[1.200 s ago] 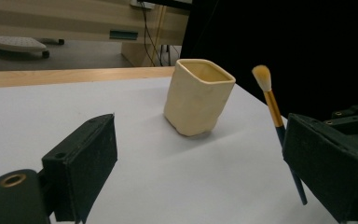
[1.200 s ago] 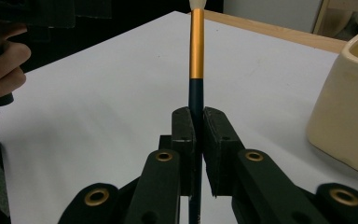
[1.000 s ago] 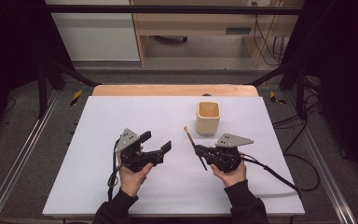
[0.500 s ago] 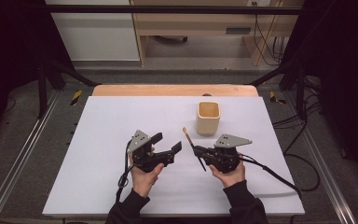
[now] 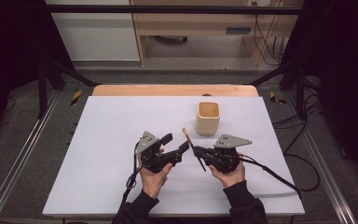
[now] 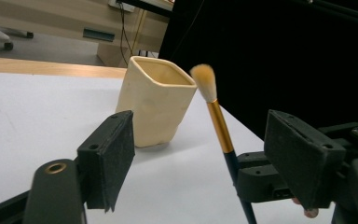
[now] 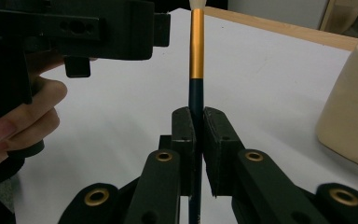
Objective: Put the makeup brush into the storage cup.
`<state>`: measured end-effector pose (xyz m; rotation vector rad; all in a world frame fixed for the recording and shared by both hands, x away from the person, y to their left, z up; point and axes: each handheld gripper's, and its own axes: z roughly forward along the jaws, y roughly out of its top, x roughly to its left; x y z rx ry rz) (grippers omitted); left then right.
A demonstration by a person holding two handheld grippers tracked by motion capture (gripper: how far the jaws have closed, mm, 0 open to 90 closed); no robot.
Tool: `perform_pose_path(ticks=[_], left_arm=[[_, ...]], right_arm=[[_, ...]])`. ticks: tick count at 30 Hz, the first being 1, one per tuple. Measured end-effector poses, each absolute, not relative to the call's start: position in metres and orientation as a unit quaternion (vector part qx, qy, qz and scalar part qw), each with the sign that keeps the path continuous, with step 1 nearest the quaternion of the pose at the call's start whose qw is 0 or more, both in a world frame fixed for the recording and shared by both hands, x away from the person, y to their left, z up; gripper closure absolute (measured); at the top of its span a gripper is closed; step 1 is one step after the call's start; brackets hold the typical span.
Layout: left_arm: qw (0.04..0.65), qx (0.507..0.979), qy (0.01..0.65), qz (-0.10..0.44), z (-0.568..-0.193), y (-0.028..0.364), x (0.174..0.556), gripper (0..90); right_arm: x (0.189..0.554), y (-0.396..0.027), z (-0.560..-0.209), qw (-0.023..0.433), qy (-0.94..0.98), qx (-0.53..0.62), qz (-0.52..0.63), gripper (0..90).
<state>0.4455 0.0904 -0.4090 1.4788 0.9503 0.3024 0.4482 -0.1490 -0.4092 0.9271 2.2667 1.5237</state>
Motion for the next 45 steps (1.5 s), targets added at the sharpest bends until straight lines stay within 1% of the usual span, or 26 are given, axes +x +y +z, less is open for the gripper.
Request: perform_pose_path(ticks=[6,9,12,15,16,17,19,28,38,45], left_arm=[[0.635,0.639,0.415,0.127,-0.409,0.086,0.445,28.7],[0.634,0.638,0.420,0.122,-0.410,0.083,0.446,33.2],[0.634,0.639,0.420,0.118,-0.411,0.082,0.447,34.8],[0.636,0.637,0.421,0.111,-0.412,0.079,0.447,39.1],[0.636,0.638,0.420,0.109,-0.412,0.078,0.447,39.1],[0.636,0.638,0.420,0.108,-0.413,0.077,0.447,41.7],[0.635,0.638,0.423,0.102,-0.414,0.076,0.447,42.7],[0.637,0.632,0.432,0.090,-0.416,0.072,0.447,59.5],[0.633,0.632,0.440,0.079,-0.417,0.071,0.448,65.4],[0.631,0.629,0.448,0.073,-0.418,0.069,0.448,72.4]], right_arm=[[0.448,-0.149,-0.409,0.128,0.779,0.318,0.524,83.5],[0.447,-0.148,-0.409,0.127,0.780,0.316,0.525,83.5],[0.447,-0.148,-0.409,0.127,0.780,0.315,0.525,83.5],[0.447,-0.147,-0.409,0.129,0.781,0.314,0.524,83.5],[0.447,-0.147,-0.409,0.129,0.781,0.314,0.524,83.5],[0.446,-0.145,-0.409,0.130,0.783,0.312,0.522,83.5],[0.446,-0.144,-0.409,0.130,0.784,0.310,0.522,83.5],[0.446,-0.143,-0.409,0.133,0.785,0.308,0.521,83.5],[0.446,-0.142,-0.409,0.132,0.786,0.309,0.518,83.5],[0.446,-0.142,-0.409,0.132,0.787,0.307,0.518,83.5]])
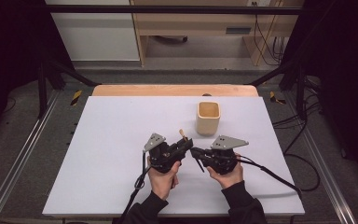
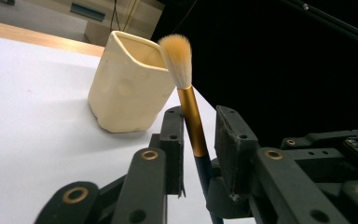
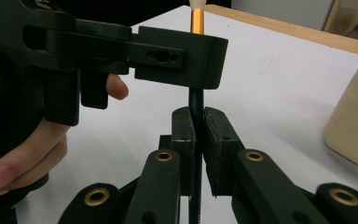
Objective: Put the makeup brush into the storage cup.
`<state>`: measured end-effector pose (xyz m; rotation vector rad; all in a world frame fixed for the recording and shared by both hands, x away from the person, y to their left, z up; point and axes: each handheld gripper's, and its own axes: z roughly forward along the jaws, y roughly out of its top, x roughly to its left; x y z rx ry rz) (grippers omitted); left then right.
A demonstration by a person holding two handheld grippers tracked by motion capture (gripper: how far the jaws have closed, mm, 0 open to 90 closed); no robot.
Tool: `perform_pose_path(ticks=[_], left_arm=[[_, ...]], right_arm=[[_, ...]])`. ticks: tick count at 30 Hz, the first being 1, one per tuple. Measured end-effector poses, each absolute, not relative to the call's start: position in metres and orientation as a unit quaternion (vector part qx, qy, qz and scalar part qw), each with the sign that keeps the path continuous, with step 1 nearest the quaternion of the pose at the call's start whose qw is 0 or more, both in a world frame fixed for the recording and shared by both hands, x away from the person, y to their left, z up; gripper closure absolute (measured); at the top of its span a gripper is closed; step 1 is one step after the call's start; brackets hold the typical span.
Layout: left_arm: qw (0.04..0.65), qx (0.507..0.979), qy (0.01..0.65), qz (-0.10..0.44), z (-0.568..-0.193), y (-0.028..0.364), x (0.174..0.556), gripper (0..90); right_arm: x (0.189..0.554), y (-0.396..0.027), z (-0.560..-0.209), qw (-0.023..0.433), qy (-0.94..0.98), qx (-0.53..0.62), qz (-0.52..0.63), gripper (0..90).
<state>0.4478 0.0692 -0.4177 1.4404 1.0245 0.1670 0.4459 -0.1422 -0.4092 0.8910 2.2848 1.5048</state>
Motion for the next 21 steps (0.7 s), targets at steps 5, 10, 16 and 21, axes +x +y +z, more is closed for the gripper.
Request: perform_pose_path(ticks=[5,10,16,21], left_arm=[[0.631,0.626,0.452,0.072,-0.4177,0.0690,0.4476,77.6],[0.636,0.624,0.449,0.065,-0.4171,0.0684,0.4465,82.5],[0.632,0.629,0.446,0.071,-0.4175,0.0681,0.4465,83.0],[0.622,0.638,0.445,0.092,-0.4170,0.0692,0.4463,83.0]], right_arm=[[0.4460,-0.1419,-0.4094,0.131,0.787,0.307,0.519,83.5],[0.4460,-0.1409,-0.4100,0.128,0.788,0.308,0.517,83.4],[0.4465,-0.1398,-0.4115,0.127,0.789,0.308,0.516,82.8],[0.4484,-0.1386,-0.4136,0.126,0.791,0.312,0.511,69.6]])
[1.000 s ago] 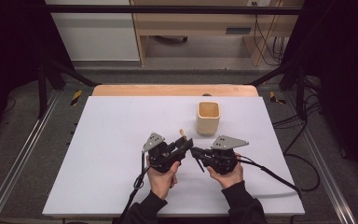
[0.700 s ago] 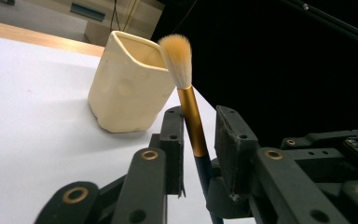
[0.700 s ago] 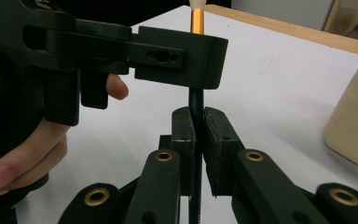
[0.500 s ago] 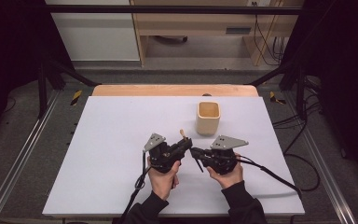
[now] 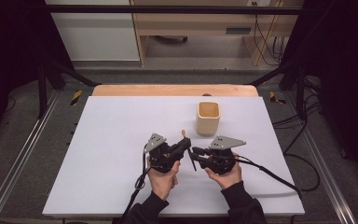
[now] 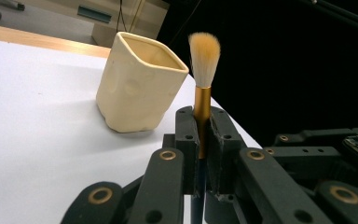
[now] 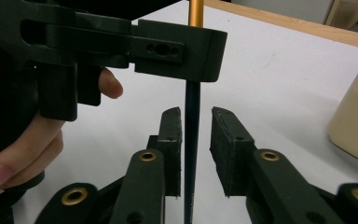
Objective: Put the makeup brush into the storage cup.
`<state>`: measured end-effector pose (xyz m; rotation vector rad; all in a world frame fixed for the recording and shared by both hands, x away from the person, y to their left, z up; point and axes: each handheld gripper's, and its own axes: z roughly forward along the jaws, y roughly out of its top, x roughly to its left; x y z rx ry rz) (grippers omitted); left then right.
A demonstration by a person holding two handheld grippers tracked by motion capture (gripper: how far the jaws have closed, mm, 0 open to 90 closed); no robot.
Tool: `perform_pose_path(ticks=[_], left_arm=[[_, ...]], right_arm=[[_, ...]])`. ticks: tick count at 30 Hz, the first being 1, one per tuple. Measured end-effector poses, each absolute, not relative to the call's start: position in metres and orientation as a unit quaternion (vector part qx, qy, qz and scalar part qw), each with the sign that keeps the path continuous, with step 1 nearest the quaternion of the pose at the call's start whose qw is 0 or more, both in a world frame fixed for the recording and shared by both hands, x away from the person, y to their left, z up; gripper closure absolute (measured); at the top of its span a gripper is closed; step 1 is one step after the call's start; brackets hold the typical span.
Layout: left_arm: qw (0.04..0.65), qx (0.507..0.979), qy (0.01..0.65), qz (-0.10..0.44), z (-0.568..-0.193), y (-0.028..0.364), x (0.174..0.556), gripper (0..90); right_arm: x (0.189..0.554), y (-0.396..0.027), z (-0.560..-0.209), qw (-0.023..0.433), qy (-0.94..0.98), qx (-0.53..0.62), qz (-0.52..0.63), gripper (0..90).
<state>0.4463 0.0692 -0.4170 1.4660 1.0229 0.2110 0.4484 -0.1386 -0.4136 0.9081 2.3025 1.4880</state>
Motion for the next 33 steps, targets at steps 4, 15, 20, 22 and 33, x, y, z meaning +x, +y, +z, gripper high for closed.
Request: perform_pose_path(ticks=[4,15,20,22,33], left_arm=[[0.619,0.645,0.438,0.096,-0.416,0.067,0.444,83.0],[0.609,0.664,0.420,0.107,-0.417,0.056,0.439,83.1],[0.608,0.667,0.418,0.106,-0.417,0.056,0.440,82.9],[0.608,0.668,0.416,0.106,-0.416,0.056,0.440,81.5],[0.616,0.675,0.382,0.135,-0.397,0.078,0.444,45.9]], right_arm=[[0.450,-0.137,-0.415,0.123,0.792,0.315,0.508,65.6],[0.449,-0.138,-0.415,0.112,0.793,0.322,0.505,82.7],[0.449,-0.138,-0.415,0.109,0.793,0.325,0.503,83.4],[0.449,-0.138,-0.414,0.110,0.792,0.325,0.504,83.5],[0.451,-0.140,-0.414,0.128,0.789,0.330,0.502,83.5]])
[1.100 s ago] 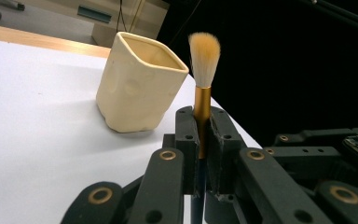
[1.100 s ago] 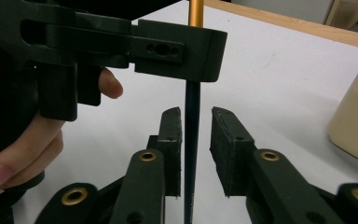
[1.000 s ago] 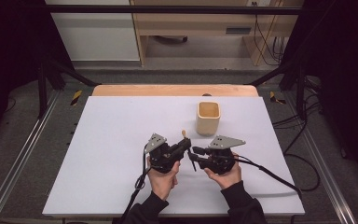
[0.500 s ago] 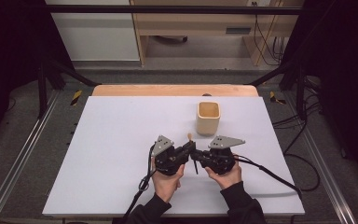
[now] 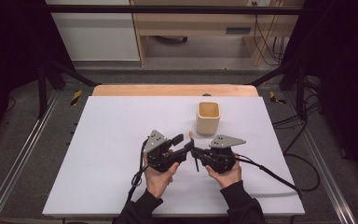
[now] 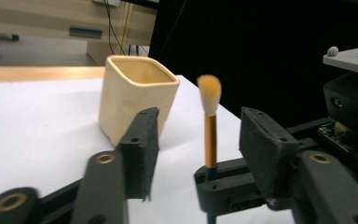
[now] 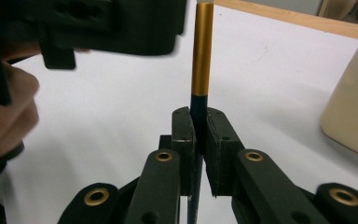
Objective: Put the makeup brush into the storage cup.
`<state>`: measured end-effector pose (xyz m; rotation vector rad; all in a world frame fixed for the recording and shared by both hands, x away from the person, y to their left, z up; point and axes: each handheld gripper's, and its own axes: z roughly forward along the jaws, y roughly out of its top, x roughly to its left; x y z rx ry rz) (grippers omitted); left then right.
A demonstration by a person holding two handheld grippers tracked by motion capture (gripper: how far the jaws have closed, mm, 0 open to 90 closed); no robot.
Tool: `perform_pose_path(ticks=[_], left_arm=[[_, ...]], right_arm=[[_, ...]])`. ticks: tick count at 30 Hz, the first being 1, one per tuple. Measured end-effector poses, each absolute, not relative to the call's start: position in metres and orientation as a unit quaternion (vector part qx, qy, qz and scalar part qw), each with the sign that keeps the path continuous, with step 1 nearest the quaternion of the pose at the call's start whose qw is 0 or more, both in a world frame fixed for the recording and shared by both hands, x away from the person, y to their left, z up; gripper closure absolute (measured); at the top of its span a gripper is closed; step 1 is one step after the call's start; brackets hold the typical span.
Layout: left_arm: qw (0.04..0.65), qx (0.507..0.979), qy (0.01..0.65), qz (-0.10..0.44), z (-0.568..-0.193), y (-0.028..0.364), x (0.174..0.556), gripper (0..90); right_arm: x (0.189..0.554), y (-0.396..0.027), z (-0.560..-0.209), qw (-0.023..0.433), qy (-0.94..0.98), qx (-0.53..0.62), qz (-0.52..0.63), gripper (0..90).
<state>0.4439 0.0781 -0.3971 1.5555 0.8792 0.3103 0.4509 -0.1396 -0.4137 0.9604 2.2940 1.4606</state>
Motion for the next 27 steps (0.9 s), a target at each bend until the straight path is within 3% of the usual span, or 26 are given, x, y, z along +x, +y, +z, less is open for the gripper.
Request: perform_pose_path(ticks=[15,27], left_arm=[[0.567,0.724,0.349,0.179,-0.387,0.132,0.442,20.2],[0.535,0.731,0.373,0.200,-0.404,0.180,0.438,12.0]], right_arm=[[0.454,-0.149,-0.401,0.165,0.769,0.334,0.519,83.5],[0.462,-0.160,-0.388,0.192,0.736,0.348,0.548,83.4]])
